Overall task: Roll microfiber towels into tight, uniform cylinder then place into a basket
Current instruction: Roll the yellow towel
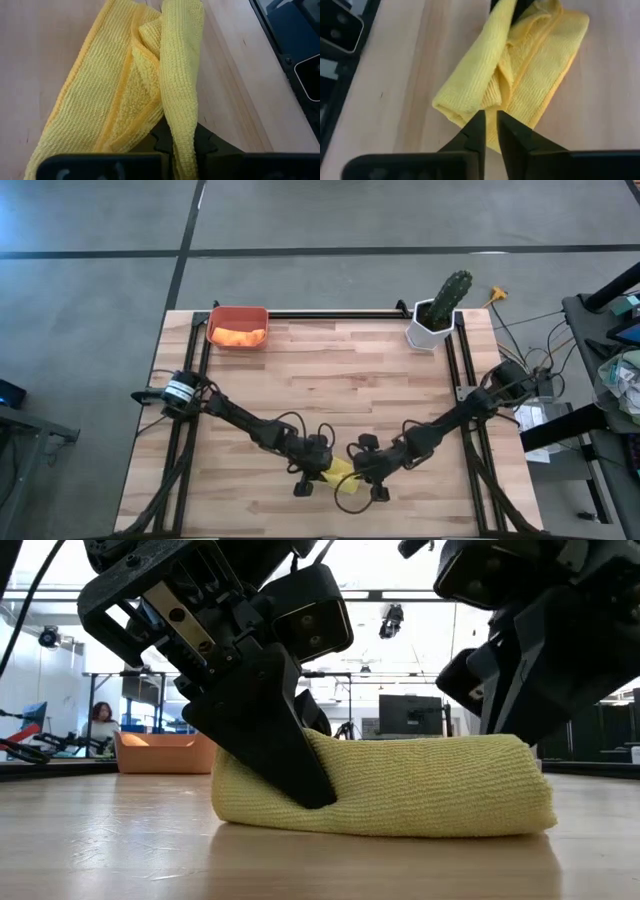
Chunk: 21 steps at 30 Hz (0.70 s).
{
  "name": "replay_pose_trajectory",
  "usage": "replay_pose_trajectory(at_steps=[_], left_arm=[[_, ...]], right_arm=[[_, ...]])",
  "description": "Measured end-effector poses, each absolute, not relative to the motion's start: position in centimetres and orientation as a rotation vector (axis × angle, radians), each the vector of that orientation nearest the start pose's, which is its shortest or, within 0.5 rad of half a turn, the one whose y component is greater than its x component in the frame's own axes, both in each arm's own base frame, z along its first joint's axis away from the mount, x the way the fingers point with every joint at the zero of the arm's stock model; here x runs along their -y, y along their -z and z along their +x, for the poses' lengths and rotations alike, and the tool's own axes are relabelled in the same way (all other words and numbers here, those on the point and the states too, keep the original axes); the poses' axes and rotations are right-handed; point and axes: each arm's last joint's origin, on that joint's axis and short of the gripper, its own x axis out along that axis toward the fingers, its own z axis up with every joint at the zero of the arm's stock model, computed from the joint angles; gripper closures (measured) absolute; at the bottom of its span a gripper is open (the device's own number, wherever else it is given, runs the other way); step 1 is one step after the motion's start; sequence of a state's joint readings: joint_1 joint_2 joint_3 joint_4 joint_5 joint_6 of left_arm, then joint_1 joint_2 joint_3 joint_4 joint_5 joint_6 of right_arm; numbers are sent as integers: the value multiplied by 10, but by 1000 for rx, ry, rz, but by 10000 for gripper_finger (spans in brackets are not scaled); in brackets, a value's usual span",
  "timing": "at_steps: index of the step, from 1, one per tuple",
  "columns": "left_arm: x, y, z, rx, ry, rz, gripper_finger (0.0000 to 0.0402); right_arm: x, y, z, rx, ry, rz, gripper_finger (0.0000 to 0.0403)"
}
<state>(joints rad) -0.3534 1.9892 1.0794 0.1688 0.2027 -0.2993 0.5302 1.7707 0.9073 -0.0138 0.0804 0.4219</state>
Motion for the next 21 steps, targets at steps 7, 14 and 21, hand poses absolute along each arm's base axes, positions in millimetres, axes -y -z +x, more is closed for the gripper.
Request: replay_pose_trajectory(at_steps=[7, 14, 21], left_arm=[[143, -124, 370, -818, 419, -222, 398], [143, -124, 370, -815, 420, -223, 398], [143, -124, 370, -809, 432, -201, 398]], right_arm=[[-170, -129, 300, -887, -280, 17, 389], [-172, -107, 305, -915, -289, -29, 390], [-163, -99, 310, -903, -254, -164, 390]])
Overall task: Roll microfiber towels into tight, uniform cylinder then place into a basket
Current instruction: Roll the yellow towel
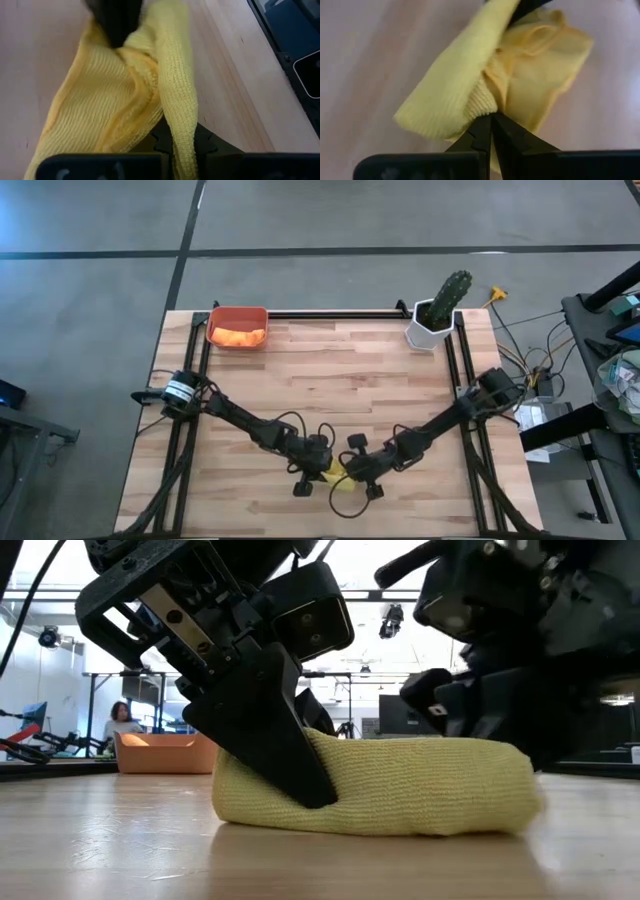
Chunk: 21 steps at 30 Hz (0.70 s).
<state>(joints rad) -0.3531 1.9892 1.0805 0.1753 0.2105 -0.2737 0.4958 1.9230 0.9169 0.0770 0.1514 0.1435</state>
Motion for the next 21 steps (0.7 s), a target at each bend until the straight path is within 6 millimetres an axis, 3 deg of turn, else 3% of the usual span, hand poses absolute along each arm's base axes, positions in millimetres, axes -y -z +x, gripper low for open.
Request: replay_pose_trajectory(at_steps=[8, 21], left_arm=[[140, -124, 370, -832, 423, -202, 397], [115, -126, 377, -845, 337, -186, 397]], right_arm=[[-141, -97, 315, -957, -224, -257, 390], [-109, -97, 325, -977, -73, -255, 390]])
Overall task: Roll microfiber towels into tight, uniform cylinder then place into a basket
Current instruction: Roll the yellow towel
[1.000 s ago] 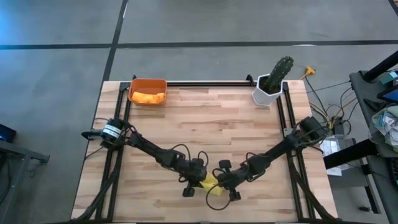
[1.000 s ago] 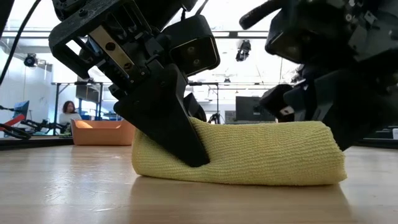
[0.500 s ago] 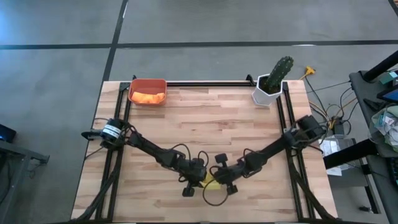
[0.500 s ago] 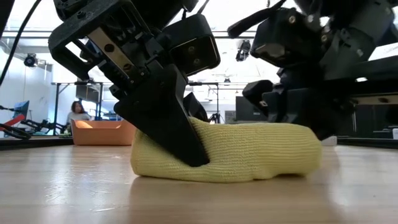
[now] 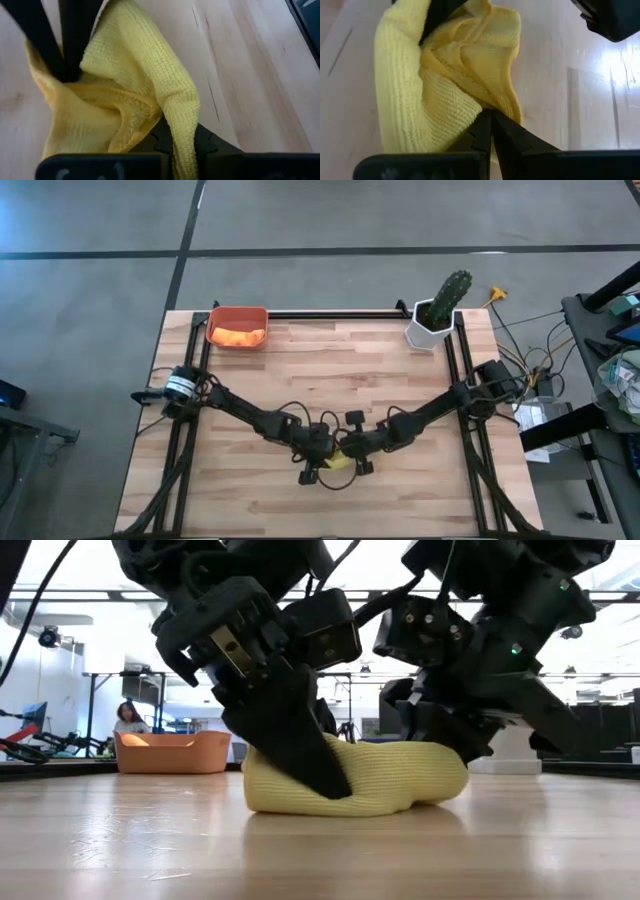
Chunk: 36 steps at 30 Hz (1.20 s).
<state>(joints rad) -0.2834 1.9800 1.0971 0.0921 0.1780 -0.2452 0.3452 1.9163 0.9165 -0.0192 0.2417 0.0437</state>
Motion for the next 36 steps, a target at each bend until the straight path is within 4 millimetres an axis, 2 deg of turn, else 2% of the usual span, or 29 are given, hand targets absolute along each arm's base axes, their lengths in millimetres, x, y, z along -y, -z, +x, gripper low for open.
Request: replay_pose_trajectory(at_steps=[7, 11, 16, 20, 24, 29, 36], left_arm=[[109, -125, 379, -842, 323, -176, 397], [104, -124, 379, -853, 304, -179, 397], [94, -123, 380, -863, 280, -189, 397], [82, -123, 383, -862, 238, -197, 397], [75, -123, 384, -861, 215, -202, 397], [72, -123, 385, -855, 197, -202, 397], [71, -122, 385, -860, 182, -243, 397]], right_arm=[[-101, -104, 323, -991, -44, -233, 390], [-97, -122, 312, -1012, 19, -172, 390], [-91, -158, 301, -965, 63, -112, 390], [-96, -187, 291, -867, 15, -40, 389], [-105, -211, 286, -746, -48, 57, 361], [-115, -202, 286, -763, -57, 94, 286], [-123, -159, 296, -886, -39, 48, 185]])
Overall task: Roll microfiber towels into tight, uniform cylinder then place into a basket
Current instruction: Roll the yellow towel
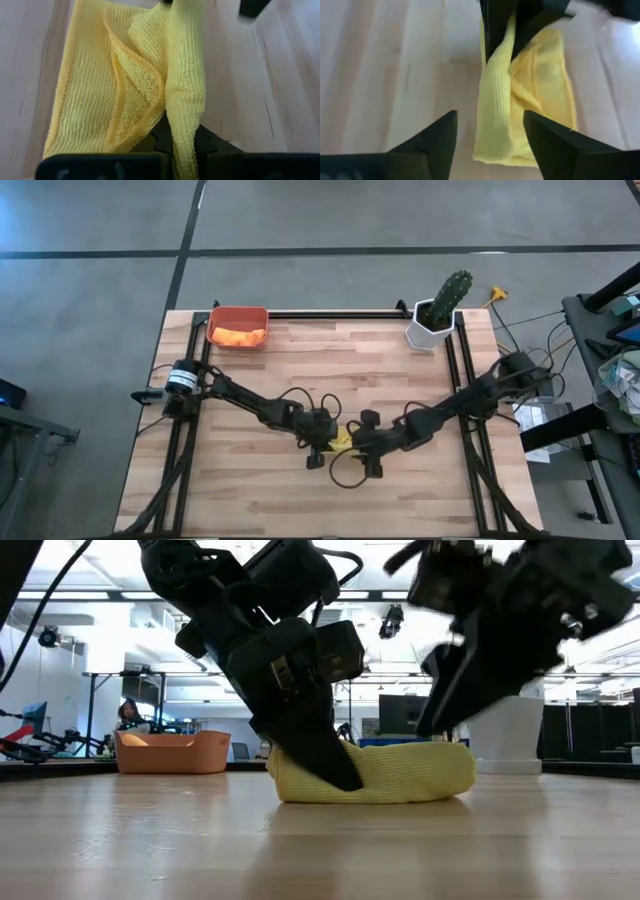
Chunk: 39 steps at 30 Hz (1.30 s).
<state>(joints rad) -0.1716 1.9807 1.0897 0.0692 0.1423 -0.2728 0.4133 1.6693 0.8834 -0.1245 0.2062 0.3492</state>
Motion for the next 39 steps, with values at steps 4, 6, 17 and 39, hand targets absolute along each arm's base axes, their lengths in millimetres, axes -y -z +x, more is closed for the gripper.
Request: replay_pose_trajectory(at_steps=[4, 6, 17, 39], left_arm=[[71, -122, 385, -861, 174, -262, 397], [71, -122, 385, -864, 168, -275, 397], [71, -122, 385, -869, 170, -280, 397], [74, -121, 383, -891, 279, -301, 397]], right_arm=[[-125, -138, 301, -935, -12, 61, 156], [-126, -131, 302, -953, -1, 73, 152], [-127, -133, 305, -937, -4, 85, 263], [-113, -110, 306, -996, -107, 487, 389]])
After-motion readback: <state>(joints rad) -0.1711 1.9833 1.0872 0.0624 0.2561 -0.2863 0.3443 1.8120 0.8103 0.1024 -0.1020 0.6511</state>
